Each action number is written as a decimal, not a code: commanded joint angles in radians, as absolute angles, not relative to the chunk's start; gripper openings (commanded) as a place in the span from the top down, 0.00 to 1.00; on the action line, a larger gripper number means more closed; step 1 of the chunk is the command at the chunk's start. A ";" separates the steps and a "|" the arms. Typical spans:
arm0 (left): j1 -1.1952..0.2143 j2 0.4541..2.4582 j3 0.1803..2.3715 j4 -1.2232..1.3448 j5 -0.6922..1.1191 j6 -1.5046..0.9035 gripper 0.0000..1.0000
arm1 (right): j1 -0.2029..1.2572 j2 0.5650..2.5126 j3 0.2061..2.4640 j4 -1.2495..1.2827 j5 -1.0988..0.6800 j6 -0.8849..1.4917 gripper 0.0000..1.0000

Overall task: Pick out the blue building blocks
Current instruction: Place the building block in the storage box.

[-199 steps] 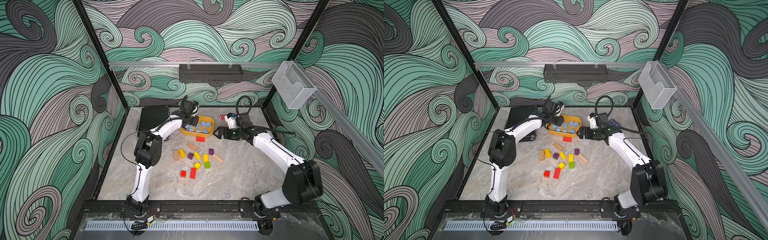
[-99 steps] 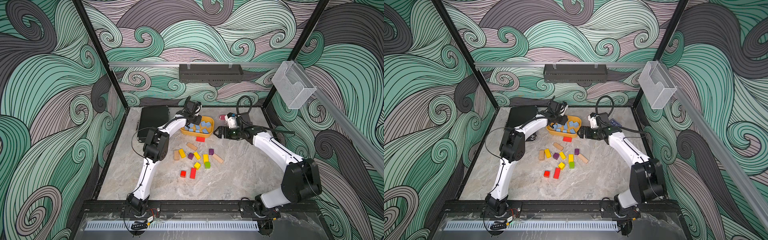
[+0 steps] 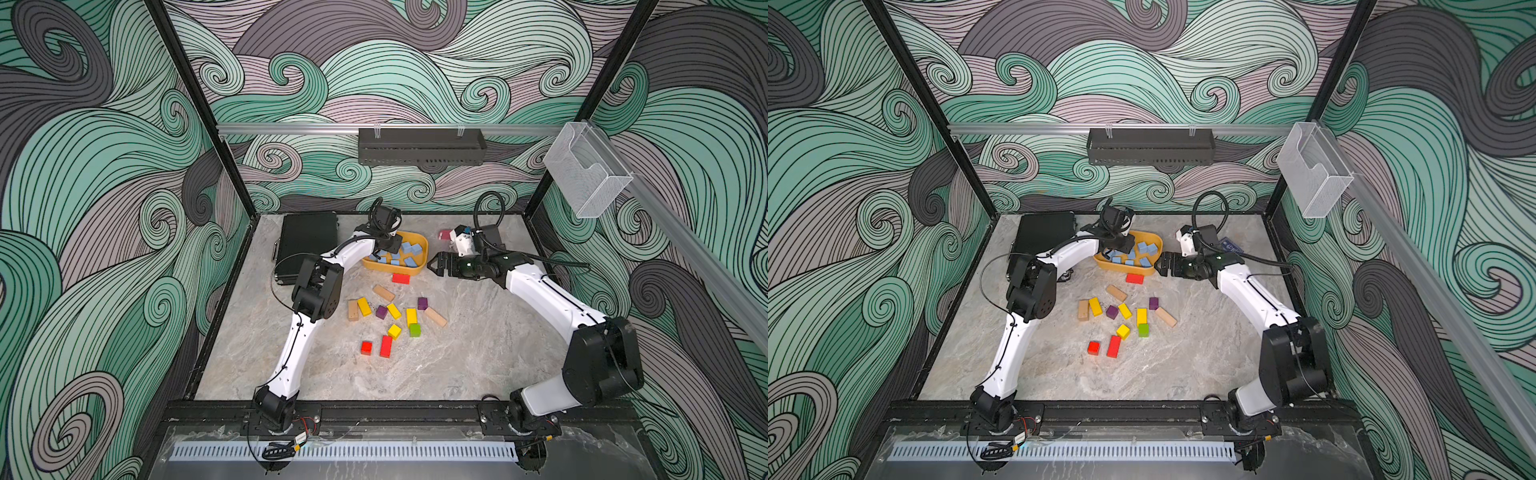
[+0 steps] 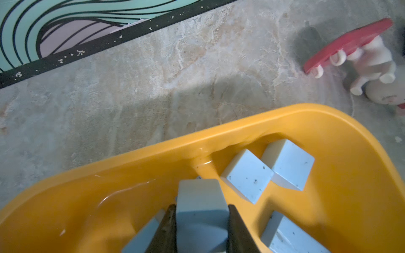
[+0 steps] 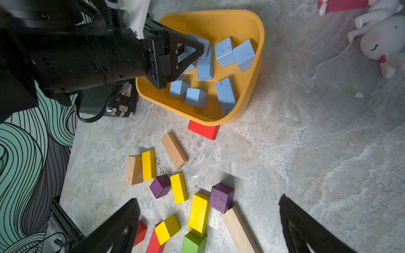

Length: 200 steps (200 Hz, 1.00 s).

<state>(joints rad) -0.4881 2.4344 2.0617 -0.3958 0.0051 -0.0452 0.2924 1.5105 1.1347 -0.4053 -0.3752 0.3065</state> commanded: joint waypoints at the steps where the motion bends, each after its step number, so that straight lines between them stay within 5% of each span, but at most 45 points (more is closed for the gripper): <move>1: -0.482 2.454 2.107 -0.400 -0.027 -0.060 0.93 | 0.287 1.502 1.137 -0.393 -0.391 0.304 0.01; 117: -0.477 2.486 2.120 -0.370 -0.151 -0.058 0.84 | 0.287 1.532 1.140 -0.390 -0.402 0.307 0.01; 200: -0.477 2.478 2.109 -0.387 -0.138 -0.045 0.45 | 0.287 1.540 1.139 -0.387 -0.409 0.306 0.01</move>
<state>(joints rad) -0.4835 2.4683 2.0861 -0.3714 -0.1291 -0.0452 0.2924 1.5360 1.1347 -0.4000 -0.3977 0.3069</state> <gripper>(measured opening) 0.509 0.991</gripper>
